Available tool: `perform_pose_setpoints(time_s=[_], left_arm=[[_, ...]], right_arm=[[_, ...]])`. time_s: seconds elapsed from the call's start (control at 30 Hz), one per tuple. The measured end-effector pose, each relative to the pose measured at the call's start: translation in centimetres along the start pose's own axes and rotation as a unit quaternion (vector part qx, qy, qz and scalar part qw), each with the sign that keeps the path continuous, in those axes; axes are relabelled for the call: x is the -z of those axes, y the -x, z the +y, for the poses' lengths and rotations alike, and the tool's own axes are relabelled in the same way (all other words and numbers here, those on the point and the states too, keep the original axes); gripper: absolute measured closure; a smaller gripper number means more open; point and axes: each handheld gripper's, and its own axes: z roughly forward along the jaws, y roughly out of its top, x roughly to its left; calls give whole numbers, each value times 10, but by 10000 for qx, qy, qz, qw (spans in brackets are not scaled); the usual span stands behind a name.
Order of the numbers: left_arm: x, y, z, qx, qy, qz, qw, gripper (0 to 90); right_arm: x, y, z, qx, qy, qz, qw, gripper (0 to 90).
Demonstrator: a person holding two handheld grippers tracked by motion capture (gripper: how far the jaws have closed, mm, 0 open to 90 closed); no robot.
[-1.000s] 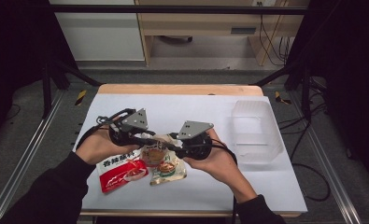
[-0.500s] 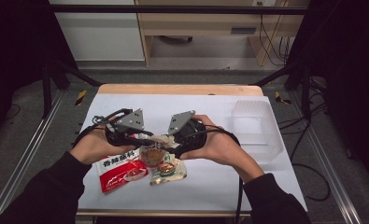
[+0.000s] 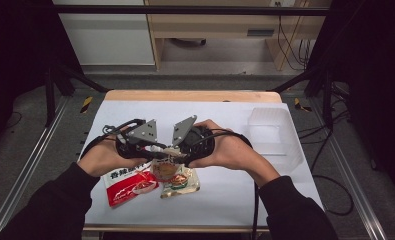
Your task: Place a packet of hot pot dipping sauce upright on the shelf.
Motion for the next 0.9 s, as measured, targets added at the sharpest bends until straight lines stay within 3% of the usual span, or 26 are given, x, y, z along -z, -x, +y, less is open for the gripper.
perform_pose_setpoints(time_s=[0.4,0.7,0.9], left_arm=[[-4,-3,-4,29,17,14,10000,729],[-5,-2,-8,50,34,-31,10000,729],[-5,0,-10,34,19,-43,10000,729]], right_arm=[[-7,0,4,276,-264,336,9987,638],[-15,-2,5,207,-461,414,9979,766],[-19,-1,5,138,-507,340,9980,822]])
